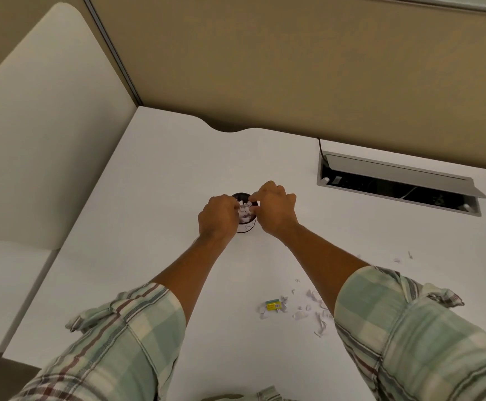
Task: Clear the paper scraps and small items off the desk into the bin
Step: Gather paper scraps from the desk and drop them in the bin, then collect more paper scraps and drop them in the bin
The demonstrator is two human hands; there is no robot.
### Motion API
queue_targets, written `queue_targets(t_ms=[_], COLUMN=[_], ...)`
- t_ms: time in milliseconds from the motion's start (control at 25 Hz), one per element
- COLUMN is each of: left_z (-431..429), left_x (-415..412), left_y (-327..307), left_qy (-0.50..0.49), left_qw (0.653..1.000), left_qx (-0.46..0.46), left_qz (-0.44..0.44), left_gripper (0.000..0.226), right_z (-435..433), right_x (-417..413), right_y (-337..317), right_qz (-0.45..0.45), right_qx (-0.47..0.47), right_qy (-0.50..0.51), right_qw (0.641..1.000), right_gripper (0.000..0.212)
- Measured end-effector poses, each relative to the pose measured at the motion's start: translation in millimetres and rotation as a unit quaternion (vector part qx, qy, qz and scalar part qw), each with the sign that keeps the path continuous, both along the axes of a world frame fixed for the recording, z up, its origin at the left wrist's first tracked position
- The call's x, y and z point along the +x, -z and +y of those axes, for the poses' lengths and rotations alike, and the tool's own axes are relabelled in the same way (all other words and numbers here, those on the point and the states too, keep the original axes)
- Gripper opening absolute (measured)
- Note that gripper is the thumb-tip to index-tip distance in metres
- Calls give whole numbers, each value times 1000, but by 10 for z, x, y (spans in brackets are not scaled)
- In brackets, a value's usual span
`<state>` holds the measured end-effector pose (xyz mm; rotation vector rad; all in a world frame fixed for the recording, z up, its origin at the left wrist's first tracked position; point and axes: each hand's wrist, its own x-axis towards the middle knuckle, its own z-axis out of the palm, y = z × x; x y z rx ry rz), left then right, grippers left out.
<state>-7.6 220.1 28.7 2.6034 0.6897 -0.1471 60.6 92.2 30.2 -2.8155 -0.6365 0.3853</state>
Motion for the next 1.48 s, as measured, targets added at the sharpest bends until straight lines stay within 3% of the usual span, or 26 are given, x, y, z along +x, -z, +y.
queue_targets(t_ms=[240, 720, 1000, 1160, 1240, 1320, 1480], left_z=[-42, -151, -445, -734, -848, -964, -1230], left_x=[-168, -174, -652, -999, -1178, -1340, -1579], left_y=[-32, -298, -99, 143, 282, 402, 521], left_qy=[-45, -164, -218, -188, -146, -107, -78], left_qw=[989, 969, 954, 960, 966, 968, 970], left_qx=[-100, -161, -183, -205, -209, -200, -186], left_qz=[-101, -95, -92, -16, 51, 106, 134], left_gripper=[20, 28, 16, 15, 19, 32, 56], right_z=[-390, -1491, -2557, -3123, -3255, -3267, -3052], right_x=[-175, -673, -994, -1254, -1388, -1525, -1774], right_y=[-95, 42, 289, 434, 438, 436, 473], right_qz=[49, 96, 95, 113, 136, 171, 236], right_qx=[103, 191, 143, 97, 77, 43, 14], right_qy=[83, 193, 295, 350, 368, 359, 320], right_qw=[990, 957, 940, 925, 916, 917, 917], right_gripper=[28, 24, 22, 24, 36, 62, 99])
